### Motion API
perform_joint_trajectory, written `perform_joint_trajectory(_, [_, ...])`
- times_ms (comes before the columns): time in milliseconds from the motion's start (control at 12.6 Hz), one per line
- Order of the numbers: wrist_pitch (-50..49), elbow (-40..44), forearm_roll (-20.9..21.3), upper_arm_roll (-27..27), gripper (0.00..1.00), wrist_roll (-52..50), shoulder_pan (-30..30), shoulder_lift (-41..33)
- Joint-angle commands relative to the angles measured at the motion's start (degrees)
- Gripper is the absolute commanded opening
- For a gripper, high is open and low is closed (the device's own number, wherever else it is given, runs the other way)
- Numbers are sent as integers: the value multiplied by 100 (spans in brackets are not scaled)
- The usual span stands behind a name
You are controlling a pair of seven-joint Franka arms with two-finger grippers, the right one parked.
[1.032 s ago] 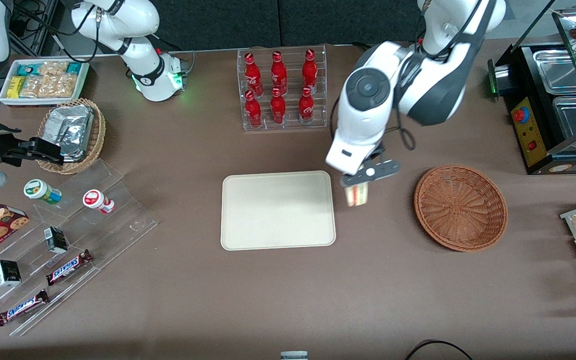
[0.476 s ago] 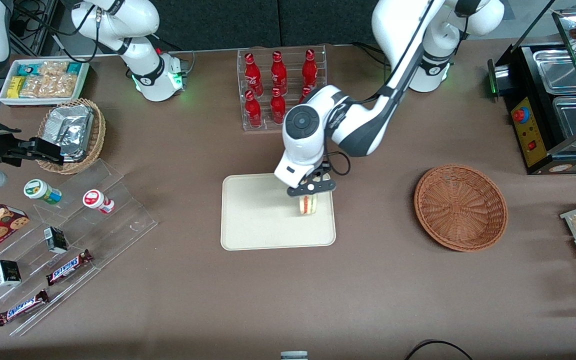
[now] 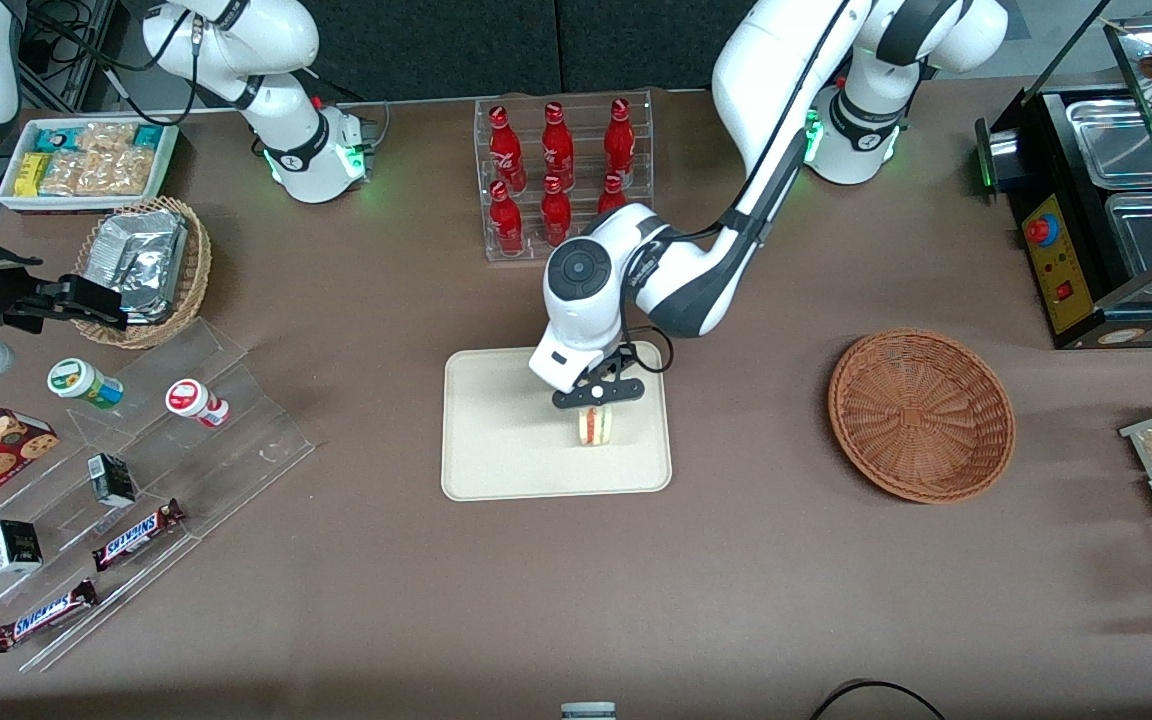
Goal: Place sandwich from basket to tray
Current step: 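Set the sandwich upright on the tray and open the left gripper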
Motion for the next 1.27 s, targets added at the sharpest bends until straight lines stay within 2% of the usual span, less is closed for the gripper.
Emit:
perform_joint_trajectory(0, [-32,335,159,76,9,-180,-125,270])
perform_joint_trajectory(238, [29,343,352,76,9,-338,-125,428])
perform_joint_trajectory(714, [205,405,353,84,12,-470,-178,534])
perform_joint_trajectory(794, [205,405,362,76,28,-470,-187,534])
perform_joint_trajectory(873, [196,396,370,84,97,-418,-178,543])
perform_joint_trajectory(952, [196,396,405,84,100,-409,-178,534])
perform_joint_trajectory(1190, [39,405,467,102,100,-444,-126,220])
